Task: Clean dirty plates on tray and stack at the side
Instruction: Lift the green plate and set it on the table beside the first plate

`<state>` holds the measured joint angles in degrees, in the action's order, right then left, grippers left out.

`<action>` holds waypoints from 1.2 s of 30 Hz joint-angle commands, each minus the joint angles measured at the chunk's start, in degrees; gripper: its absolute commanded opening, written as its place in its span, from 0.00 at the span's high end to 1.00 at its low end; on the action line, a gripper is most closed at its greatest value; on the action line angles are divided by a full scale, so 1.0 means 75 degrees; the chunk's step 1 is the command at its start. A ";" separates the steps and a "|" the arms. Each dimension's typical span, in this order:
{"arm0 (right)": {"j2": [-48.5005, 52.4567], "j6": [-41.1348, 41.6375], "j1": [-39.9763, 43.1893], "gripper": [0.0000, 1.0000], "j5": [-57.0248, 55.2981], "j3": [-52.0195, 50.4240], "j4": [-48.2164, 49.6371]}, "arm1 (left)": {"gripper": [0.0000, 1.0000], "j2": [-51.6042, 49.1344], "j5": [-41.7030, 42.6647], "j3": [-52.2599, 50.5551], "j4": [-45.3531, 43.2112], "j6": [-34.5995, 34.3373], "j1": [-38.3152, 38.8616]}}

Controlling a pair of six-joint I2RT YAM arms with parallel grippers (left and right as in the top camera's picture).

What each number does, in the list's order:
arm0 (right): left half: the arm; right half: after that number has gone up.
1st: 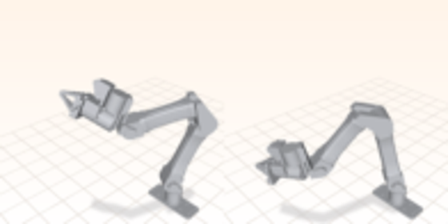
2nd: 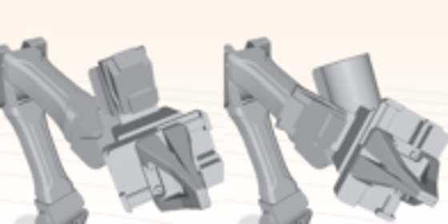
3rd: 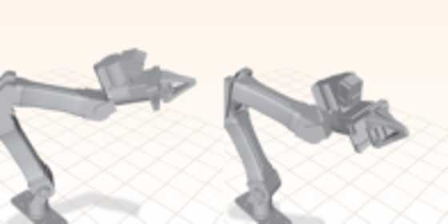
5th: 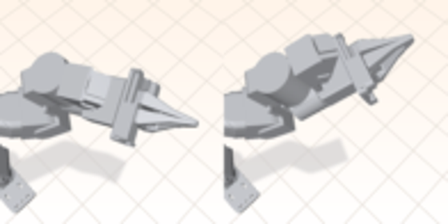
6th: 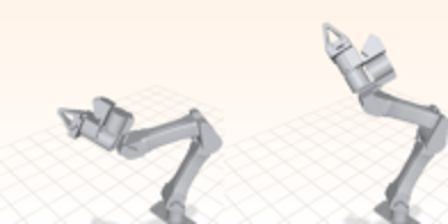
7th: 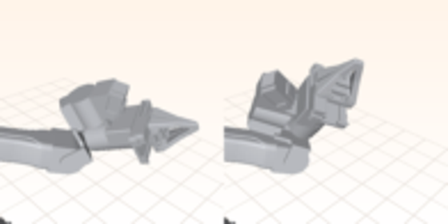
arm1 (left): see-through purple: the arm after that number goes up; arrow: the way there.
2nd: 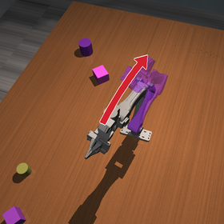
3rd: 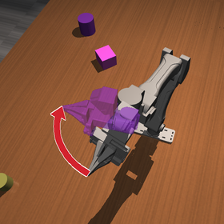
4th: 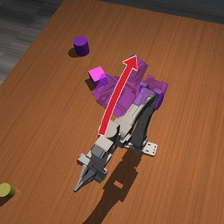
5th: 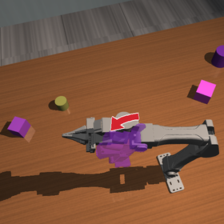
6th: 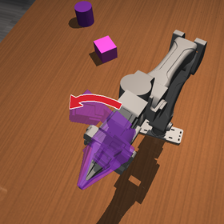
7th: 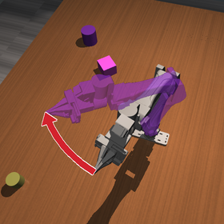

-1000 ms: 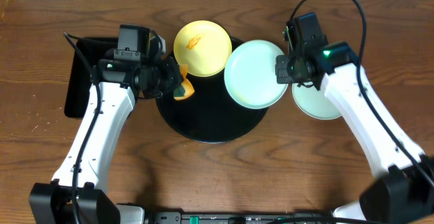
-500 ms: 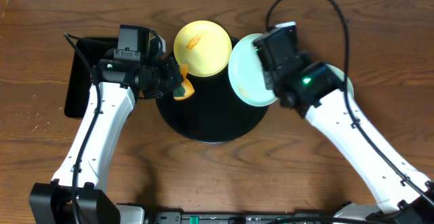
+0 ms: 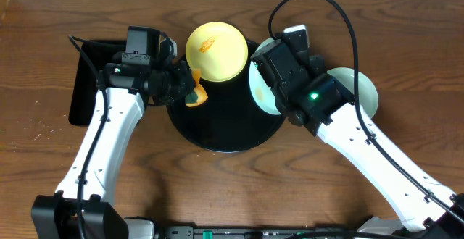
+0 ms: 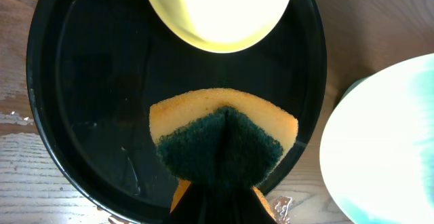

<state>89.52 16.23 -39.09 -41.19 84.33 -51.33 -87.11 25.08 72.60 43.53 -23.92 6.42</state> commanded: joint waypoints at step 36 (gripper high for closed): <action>-0.0087 0.0055 0.5555 0.99 0.6417 -0.0184 -0.0915 | 0.93 0.0032 -0.0093 -0.0029 0.0020 0.0134 -0.0012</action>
<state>89.52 17.32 -0.25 6.85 84.16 -57.87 -87.11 24.91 72.60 43.53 -23.92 6.42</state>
